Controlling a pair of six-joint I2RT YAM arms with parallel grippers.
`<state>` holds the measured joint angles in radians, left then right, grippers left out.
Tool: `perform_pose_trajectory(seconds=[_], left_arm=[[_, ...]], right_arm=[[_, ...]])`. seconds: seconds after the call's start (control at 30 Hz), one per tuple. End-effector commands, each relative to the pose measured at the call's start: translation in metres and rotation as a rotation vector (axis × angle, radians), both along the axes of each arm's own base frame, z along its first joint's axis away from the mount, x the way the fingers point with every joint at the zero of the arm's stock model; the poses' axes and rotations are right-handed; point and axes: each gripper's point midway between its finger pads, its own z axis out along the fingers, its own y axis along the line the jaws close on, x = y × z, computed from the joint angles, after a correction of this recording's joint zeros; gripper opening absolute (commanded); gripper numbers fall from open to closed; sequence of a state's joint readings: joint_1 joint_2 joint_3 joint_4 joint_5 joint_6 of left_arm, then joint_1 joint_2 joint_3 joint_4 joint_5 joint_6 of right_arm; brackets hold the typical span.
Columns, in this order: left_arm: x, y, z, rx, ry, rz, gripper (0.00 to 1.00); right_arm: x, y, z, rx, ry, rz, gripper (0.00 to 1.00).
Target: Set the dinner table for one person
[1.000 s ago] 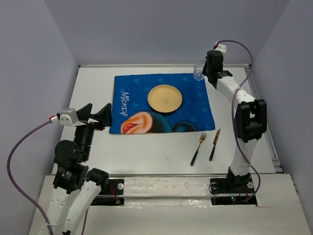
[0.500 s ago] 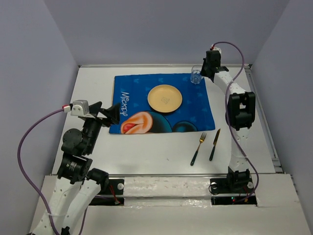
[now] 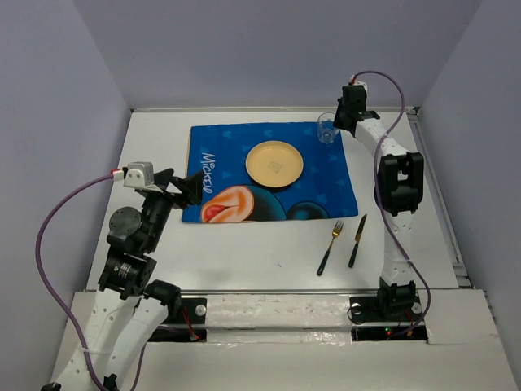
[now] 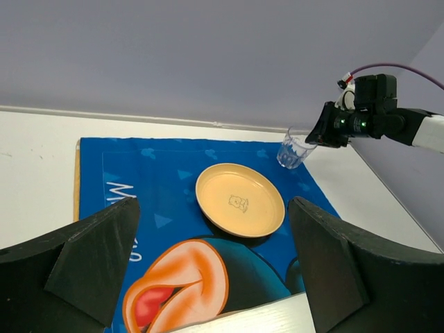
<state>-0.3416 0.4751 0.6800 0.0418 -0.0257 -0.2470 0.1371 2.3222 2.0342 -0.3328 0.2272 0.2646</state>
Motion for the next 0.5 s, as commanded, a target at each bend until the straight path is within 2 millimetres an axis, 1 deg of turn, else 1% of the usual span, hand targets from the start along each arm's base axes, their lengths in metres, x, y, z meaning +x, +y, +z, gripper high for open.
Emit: perform_pose_trajectory(seconds=[0.0, 0.1, 0.13, 0.2, 0.23, 0.3, 0.33, 0.37, 0.4, 0.43, 0.47], left_arm=[[0.003, -0.002, 0.012, -0.014, -0.035, -0.011, 0.99], [0.005, -0.003, 0.010, -0.017, -0.026, -0.012, 0.99], [0.004, -0.009, 0.009, -0.014, -0.021, -0.046, 0.99], [0.005, -0.011, 0.008, -0.015, -0.015, -0.057, 0.99], [0.006, -0.014, 0.005, -0.013, -0.006, -0.069, 0.99], [0.007, -0.016, 0.006, -0.012, -0.002, -0.076, 0.99], [0.009, -0.019, 0.003, -0.007, 0.010, -0.091, 0.99], [0.009, -0.022, 0.003, -0.003, 0.015, -0.106, 0.99], [0.010, -0.029, 0.001, 0.000, 0.032, -0.135, 0.99], [0.011, -0.031, 0.001, -0.001, 0.037, -0.146, 0.99], [0.011, -0.034, 0.001, -0.003, 0.043, -0.161, 0.99]], right_arm=[[0.012, -0.001, 0.013, 0.014, -0.048, 0.001, 0.28], [0.012, 0.001, 0.015, 0.018, -0.047, 0.008, 0.31], [0.012, 0.001, 0.018, 0.020, -0.048, 0.009, 0.32], [0.012, 0.001, 0.021, 0.020, -0.052, 0.009, 0.34], [0.011, -0.005, 0.024, 0.020, -0.052, -0.001, 0.34], [0.009, -0.006, 0.033, 0.019, -0.058, -0.001, 0.43], [0.006, -0.006, 0.038, 0.020, -0.056, -0.002, 0.45], [0.003, -0.006, 0.059, 0.024, -0.088, 0.000, 0.49], [0.001, -0.005, 0.073, 0.029, -0.109, 0.006, 0.55], [-0.004, -0.005, 0.099, 0.035, -0.149, 0.009, 0.56], [-0.008, -0.005, 0.112, 0.042, -0.169, 0.013, 0.60]])
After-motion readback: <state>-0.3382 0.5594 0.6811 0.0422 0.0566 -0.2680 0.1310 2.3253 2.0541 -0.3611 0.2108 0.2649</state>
